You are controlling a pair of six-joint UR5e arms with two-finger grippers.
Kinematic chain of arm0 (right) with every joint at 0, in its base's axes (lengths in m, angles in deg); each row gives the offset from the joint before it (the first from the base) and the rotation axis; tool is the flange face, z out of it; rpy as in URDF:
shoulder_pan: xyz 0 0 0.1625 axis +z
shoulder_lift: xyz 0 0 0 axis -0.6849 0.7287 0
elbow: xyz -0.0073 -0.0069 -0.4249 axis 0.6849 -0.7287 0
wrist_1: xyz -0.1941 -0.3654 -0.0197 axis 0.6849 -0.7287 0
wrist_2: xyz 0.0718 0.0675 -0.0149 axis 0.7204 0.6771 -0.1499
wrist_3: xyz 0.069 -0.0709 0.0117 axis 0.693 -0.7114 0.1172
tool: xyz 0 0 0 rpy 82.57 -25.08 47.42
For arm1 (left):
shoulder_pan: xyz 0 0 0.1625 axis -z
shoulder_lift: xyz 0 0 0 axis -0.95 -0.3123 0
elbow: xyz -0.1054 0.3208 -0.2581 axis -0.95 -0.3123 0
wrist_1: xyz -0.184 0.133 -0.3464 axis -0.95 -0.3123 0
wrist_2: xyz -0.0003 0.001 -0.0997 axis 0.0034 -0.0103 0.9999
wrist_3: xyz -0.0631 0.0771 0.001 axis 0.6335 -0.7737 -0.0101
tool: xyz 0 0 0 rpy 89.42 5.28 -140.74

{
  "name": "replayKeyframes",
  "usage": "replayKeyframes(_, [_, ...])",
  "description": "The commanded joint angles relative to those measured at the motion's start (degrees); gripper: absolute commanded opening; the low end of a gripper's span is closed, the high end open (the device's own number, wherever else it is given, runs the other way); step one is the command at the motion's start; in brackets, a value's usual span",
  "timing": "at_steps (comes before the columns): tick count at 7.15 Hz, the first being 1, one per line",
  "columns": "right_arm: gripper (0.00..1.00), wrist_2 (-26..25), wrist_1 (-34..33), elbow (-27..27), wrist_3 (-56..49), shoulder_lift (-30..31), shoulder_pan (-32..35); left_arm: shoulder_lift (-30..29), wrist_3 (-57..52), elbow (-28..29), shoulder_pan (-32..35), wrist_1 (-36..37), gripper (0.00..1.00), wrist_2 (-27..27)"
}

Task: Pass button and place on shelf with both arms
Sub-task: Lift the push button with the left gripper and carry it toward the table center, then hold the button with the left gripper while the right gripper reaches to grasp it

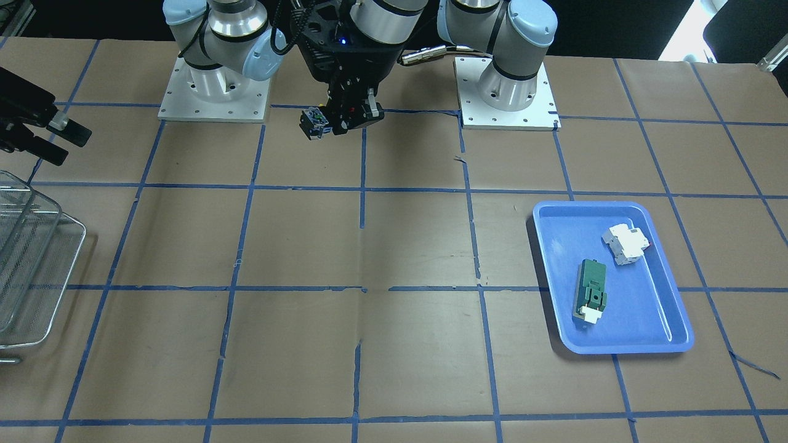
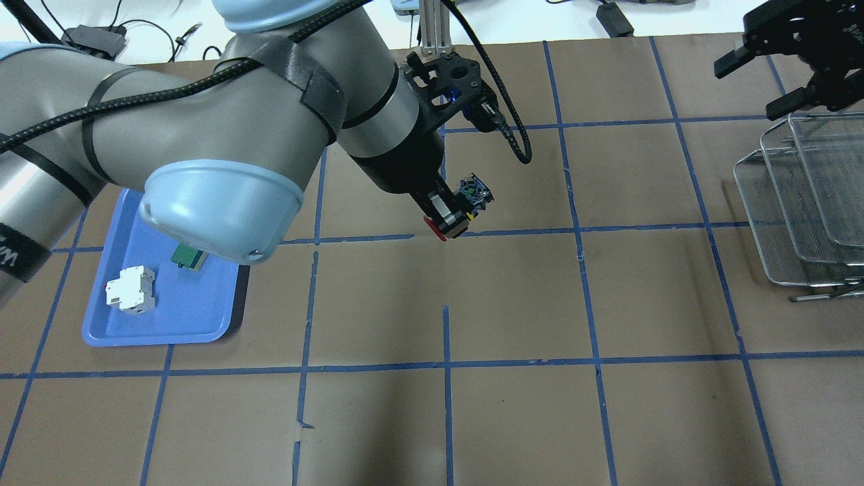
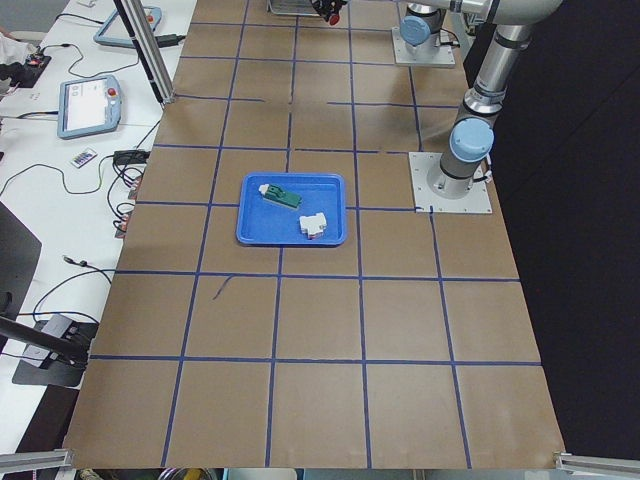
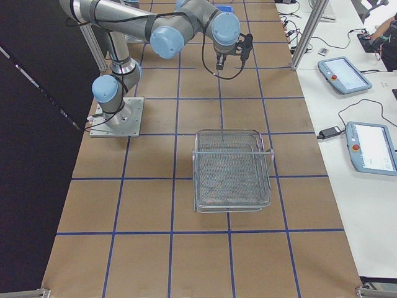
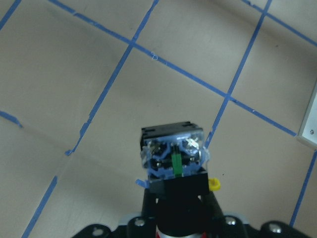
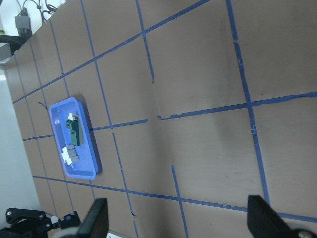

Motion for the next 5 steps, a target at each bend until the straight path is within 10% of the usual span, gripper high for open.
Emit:
replayKeyframes(1, [1.0, 6.24, 9.41, 3.36, -14.06, -2.07, -1.11, -1.33, 0.79, 0.82, 1.45, 0.74, 0.0, 0.05])
replayKeyframes(3, [1.0, 6.26, 27.89, 8.02, -37.02, -3.64, -0.93, -3.44, -0.09, 3.27, 1.54, 1.1, 0.0, -1.69])
replayKeyframes(5, [1.0, 6.43, 33.54, 8.3, -38.2, -4.17, -0.32, -4.51, -2.11, 4.52, 2.15, 1.01, 0.0, -3.64])
